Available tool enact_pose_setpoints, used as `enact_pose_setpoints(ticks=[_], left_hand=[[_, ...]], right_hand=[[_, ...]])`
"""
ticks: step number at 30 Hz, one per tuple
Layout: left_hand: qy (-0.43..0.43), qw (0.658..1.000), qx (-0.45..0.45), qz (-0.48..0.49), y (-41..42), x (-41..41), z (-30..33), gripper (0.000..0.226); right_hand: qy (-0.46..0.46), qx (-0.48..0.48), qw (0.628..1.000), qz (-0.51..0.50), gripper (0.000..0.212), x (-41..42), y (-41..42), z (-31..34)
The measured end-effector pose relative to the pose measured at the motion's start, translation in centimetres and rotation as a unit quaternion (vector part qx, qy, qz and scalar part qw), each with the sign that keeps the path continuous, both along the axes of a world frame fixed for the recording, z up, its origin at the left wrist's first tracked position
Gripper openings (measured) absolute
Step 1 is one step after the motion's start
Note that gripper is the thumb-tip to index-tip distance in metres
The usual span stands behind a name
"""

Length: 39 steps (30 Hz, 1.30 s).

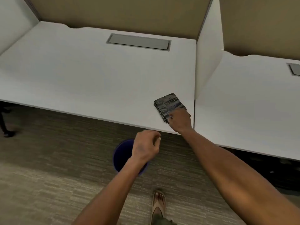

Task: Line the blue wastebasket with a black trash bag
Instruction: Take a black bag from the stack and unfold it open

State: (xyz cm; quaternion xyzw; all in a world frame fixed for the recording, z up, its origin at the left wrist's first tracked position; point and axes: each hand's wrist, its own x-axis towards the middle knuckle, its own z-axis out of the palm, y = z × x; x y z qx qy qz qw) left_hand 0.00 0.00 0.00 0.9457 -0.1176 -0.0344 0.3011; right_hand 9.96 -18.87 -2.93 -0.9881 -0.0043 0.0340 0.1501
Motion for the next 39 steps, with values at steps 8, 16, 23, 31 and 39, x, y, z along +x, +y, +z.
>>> enact_pose_setpoints(ticks=[8, 16, 23, 31, 39], left_hand=[[0.027, 0.999, -0.013, 0.036, -0.1, -1.5, -2.9, 0.020], [0.038, 0.996, -0.031, 0.074, -0.1, 0.4, -2.8, 0.021], [0.034, 0.994, -0.055, 0.093, -1.3, 2.6, -2.0, 0.022], [0.078, 0.958, -0.199, 0.191, -2.8, 4.9, -0.9, 0.036], [0.093, 0.942, -0.259, 0.191, -3.7, 7.4, 1.4, 0.077]], right_hand=[[0.053, -0.105, 0.988, 0.098, 0.027, 2.4, -0.1, -1.4], [0.041, 0.008, 0.997, 0.061, 0.021, 3.1, -0.9, -2.1], [0.048, 0.134, 0.990, -0.007, 0.016, 4.3, -2.0, -0.2], [-0.006, 0.304, 0.952, -0.041, 0.016, 5.5, -3.6, 4.9], [-0.037, 0.377, 0.925, -0.001, 0.013, 4.7, -4.4, 10.9]])
